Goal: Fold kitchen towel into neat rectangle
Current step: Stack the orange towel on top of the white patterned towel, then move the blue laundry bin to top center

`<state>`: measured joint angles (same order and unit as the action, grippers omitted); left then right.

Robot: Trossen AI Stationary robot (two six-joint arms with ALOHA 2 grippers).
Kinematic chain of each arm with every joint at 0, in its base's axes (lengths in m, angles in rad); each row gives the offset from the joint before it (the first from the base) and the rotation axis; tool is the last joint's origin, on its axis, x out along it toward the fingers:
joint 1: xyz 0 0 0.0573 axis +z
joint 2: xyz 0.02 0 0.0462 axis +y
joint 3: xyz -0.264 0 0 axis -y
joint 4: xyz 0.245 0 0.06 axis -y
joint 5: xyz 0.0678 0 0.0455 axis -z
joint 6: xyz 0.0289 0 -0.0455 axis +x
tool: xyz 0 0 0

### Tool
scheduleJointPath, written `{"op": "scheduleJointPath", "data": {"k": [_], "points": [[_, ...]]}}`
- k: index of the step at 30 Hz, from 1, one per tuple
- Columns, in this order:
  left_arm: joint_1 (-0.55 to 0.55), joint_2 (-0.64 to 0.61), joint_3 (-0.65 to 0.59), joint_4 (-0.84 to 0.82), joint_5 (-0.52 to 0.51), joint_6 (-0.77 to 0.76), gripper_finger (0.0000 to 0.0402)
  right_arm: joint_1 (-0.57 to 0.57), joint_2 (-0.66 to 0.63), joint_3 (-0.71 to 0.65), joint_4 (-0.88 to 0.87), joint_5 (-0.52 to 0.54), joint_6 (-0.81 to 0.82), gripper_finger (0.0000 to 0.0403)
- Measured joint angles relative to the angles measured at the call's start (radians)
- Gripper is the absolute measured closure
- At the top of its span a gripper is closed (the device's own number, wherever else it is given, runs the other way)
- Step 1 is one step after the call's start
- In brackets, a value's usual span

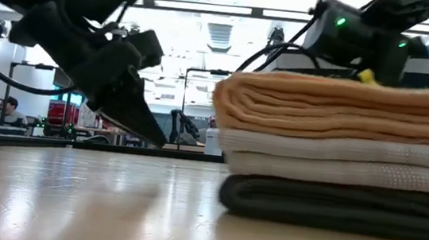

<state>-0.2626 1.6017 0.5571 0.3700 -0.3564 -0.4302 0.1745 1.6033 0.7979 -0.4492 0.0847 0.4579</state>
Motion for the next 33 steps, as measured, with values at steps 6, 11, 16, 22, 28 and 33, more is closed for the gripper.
{"op": "scheduleJointPath", "data": {"k": [6, 11, 16, 22, 28, 33], "points": [[0.001, -0.019, -0.035, 0.074, -0.051, 0.036, 0.0287, 0.088, -0.01, 0.102, -0.153, -0.07, 0.073, 0.04], [0.001, -0.019, -0.038, 0.072, -0.053, 0.049, 0.0287, 0.109, -0.013, 0.306, -0.463, 0.077, 0.06, 0.0401], [0.001, -0.019, -0.038, 0.067, -0.053, 0.049, 0.0287, 0.099, -0.028, 0.539, -0.721, 0.512, -0.064, 0.0398], [0.001, -0.019, -0.037, 0.044, -0.053, 0.022, 0.0287, 0.047, -0.049, 0.769, -0.663, 0.729, -0.443, 0.0371], [0.0, -0.019, -0.043, 0.006, -0.05, -0.044, 0.0287, -0.081, -0.063, 0.902, -0.663, 0.61, -0.63, 0.0312], [0.0, -0.019, -0.043, 0.007, -0.02, -0.062, 0.0287, -0.216, -0.089, 0.945, -0.794, 0.5, -0.639, 0.0259]]}}
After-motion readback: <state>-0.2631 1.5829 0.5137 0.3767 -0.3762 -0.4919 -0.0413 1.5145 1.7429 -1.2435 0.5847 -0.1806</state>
